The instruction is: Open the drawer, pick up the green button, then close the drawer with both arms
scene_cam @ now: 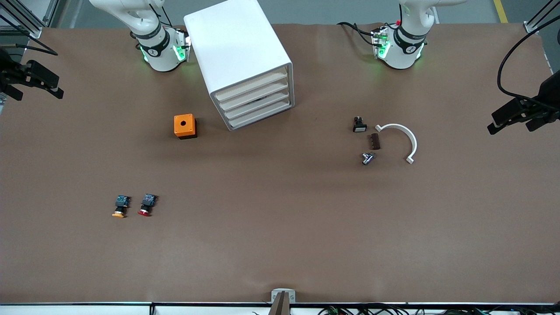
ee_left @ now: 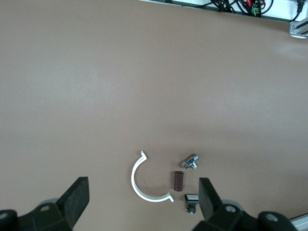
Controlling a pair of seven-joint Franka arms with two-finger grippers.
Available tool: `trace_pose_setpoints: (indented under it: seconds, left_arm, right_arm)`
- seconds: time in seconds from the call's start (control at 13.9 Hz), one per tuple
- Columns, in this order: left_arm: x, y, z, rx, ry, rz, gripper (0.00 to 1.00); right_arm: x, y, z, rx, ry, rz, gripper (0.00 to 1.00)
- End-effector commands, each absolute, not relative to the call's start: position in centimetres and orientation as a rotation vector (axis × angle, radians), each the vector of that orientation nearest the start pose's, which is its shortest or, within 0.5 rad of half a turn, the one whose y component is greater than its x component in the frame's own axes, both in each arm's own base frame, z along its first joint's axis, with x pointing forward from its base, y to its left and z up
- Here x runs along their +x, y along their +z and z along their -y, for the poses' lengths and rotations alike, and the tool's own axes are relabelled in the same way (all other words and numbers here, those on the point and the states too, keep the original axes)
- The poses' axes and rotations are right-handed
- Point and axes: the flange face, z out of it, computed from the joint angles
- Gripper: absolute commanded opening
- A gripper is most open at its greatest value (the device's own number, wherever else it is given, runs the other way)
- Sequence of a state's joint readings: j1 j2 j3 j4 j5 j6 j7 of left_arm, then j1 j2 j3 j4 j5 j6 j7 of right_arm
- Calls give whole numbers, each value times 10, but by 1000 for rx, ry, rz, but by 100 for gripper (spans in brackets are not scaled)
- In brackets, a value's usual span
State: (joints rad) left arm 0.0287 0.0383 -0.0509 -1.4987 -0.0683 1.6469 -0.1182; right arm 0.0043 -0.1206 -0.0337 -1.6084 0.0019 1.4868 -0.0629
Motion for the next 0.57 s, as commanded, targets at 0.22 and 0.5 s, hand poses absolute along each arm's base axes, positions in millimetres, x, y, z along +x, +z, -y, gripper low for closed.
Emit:
trace_pose_setpoints:
  seconds: [0.22,0.5]
  left_arm:
    - [579,646,18,-3190,-153,175,100]
    - [588,627,25,-3207,-99,178,100]
  right_arm:
    - [500,667,20,-3147,-19,60,100]
    - [500,667,22,-3147,-14,55,100]
